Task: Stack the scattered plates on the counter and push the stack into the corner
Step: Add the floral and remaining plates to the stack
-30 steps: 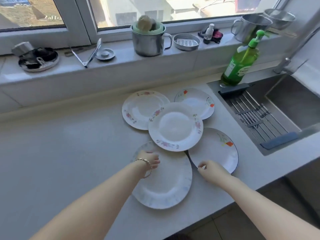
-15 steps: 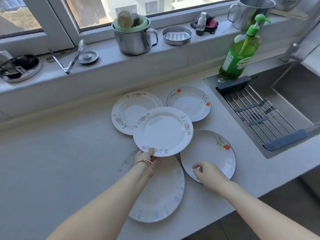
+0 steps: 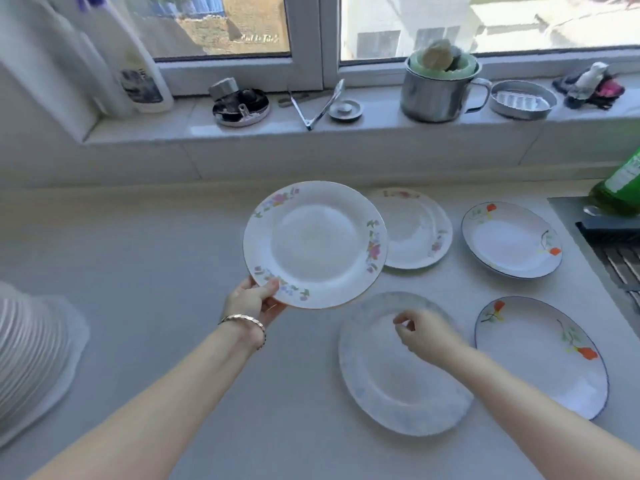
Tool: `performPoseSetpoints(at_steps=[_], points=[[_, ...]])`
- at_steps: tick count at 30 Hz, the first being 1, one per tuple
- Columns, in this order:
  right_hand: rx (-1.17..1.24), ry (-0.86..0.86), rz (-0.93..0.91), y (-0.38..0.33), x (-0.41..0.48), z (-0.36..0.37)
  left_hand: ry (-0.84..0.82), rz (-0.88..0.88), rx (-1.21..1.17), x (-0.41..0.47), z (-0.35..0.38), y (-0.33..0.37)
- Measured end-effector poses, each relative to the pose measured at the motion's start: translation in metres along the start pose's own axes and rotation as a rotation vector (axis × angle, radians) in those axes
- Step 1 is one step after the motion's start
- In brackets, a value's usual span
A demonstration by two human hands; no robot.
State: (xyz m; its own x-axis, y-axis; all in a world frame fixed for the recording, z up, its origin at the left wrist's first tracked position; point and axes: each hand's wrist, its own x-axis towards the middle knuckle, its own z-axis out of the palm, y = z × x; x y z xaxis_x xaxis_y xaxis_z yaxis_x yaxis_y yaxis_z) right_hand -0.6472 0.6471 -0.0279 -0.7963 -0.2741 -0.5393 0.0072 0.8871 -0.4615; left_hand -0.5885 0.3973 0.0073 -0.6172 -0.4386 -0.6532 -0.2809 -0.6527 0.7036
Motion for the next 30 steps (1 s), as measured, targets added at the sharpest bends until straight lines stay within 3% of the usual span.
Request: performPoseSetpoints(at_steps=[6,15,22,30], points=[[-0.098,-0.042,-0.136,-0.109,0.018,0.053,0.087,0.143,-0.168,-0.015,-0.121,0.078],[-0.165,-0.130,-0.230,-0.280,0.016,0.154,0.261,0.339,-0.172,-0.038,-0.321,0.186],[-0.197,-0.141,-0.271,-0.348,0.011,0.198,0.397,0.242,-0.175,-0.041,-0.423,0.206],[-0.254,-0.156,-0.255,-0.361,0.021,0.217,0.419,0.154,-0.167,-0.040,-0.462,0.193]])
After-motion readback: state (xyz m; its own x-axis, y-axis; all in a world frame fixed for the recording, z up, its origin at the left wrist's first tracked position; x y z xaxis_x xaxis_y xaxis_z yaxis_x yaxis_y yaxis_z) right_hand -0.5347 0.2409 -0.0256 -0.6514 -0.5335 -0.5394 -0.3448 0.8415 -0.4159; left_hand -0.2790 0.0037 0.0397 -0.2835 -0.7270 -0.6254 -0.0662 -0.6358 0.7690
